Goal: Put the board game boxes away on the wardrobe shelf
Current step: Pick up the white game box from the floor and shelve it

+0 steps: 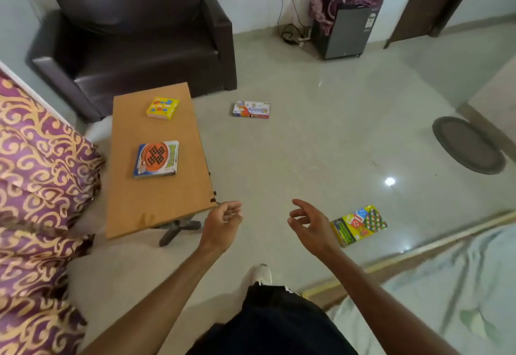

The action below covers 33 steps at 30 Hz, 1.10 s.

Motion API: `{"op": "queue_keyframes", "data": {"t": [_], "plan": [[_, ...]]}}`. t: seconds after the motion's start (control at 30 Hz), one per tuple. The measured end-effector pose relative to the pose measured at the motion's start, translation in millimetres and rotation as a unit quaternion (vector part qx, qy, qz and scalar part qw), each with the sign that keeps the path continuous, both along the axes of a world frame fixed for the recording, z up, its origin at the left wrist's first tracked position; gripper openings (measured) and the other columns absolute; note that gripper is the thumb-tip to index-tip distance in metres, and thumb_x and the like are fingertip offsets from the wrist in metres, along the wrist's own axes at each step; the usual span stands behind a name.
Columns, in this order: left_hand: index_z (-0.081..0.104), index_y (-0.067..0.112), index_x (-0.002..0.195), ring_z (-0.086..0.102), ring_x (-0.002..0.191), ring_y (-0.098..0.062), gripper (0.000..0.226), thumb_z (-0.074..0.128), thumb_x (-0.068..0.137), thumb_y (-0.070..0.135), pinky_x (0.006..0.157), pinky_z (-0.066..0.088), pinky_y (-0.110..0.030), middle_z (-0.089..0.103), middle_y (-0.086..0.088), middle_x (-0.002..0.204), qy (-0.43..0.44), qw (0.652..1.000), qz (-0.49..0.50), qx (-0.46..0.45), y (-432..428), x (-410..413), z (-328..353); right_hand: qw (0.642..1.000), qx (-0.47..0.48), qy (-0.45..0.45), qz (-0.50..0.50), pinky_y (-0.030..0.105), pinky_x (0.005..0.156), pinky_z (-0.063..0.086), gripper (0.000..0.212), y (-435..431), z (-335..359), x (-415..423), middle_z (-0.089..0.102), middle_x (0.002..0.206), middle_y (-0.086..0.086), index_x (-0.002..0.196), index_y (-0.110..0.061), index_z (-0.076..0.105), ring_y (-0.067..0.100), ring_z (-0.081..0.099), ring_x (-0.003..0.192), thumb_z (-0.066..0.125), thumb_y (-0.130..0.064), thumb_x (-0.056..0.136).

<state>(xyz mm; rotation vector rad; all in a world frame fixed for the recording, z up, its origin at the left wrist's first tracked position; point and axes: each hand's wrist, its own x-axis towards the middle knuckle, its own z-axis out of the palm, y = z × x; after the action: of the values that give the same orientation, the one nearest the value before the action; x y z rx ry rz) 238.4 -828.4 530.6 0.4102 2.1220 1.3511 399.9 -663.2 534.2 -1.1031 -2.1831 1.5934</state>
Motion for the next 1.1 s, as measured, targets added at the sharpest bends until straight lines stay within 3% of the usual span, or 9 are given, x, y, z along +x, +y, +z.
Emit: {"op": "queue_keyframes", "data": {"t": [0.27, 0.53, 0.8, 0.97, 1.1], "plan": [[0.066, 0.022, 0.11, 0.062, 0.098, -0.008, 0.023, 0.063, 0.088, 0.016, 0.083, 0.048, -0.021, 0.068, 0.008, 0.105, 0.006, 1.0, 0.018, 0.021, 148, -179, 12, 1.0, 0.012, 0.003, 0.029, 0.007, 0.062, 0.048, 0.042, 148, 16, -184, 0.066, 0.097, -0.008, 0.126, -0.025, 0.056, 0.005, 0.065, 0.081, 0.066, -0.018, 0.086], [0.067, 0.015, 0.115, 0.063, 0.102, -0.01, 0.027, 0.061, 0.088, 0.013, 0.084, 0.047, -0.017, 0.069, 0.004, 0.107, -0.017, 0.999, 0.022, 0.015, 309, -370, -23, 0.998, 0.036, -0.025, 0.034, 0.004, 0.06, 0.046, 0.041, 317, 3, -386, 0.066, 0.099, -0.005, 0.126, -0.025, 0.056, 0.004, 0.064, 0.08, 0.066, -0.019, 0.087], [0.069, 0.015, 0.108, 0.066, 0.096, -0.012, 0.021, 0.064, 0.087, 0.012, 0.086, 0.049, -0.022, 0.071, 0.0, 0.105, -0.051, 0.997, 0.058, -0.009, 453, -549, -26, 0.995, 0.02, -0.077, 0.055, 0.022, 0.071, 0.052, 0.041, 468, -4, -578, 0.067, 0.097, -0.005, 0.124, -0.025, 0.058, 0.012, 0.066, 0.08, 0.067, -0.021, 0.084], [0.068, 0.014, 0.107, 0.064, 0.084, -0.006, 0.019, 0.063, 0.088, 0.013, 0.078, 0.046, -0.018, 0.071, 0.0, 0.1, -0.069, 0.992, 0.093, -0.049, 532, -659, -68, 0.989, 0.015, -0.109, 0.1, 0.009, 0.066, 0.046, 0.043, 561, -53, -707, 0.067, 0.096, -0.006, 0.125, -0.024, 0.057, 0.011, 0.066, 0.077, 0.067, -0.02, 0.084], [0.069, 0.014, 0.107, 0.065, 0.085, -0.01, 0.022, 0.062, 0.087, 0.011, 0.082, 0.049, -0.022, 0.07, 0.002, 0.097, -0.104, 0.981, 0.134, -0.1, 597, -750, -145, 0.977, 0.007, -0.156, 0.146, 0.008, 0.062, 0.046, 0.044, 635, -137, -821, 0.066, 0.097, -0.004, 0.126, -0.024, 0.057, 0.01, 0.065, 0.077, 0.067, -0.02, 0.084]]}}
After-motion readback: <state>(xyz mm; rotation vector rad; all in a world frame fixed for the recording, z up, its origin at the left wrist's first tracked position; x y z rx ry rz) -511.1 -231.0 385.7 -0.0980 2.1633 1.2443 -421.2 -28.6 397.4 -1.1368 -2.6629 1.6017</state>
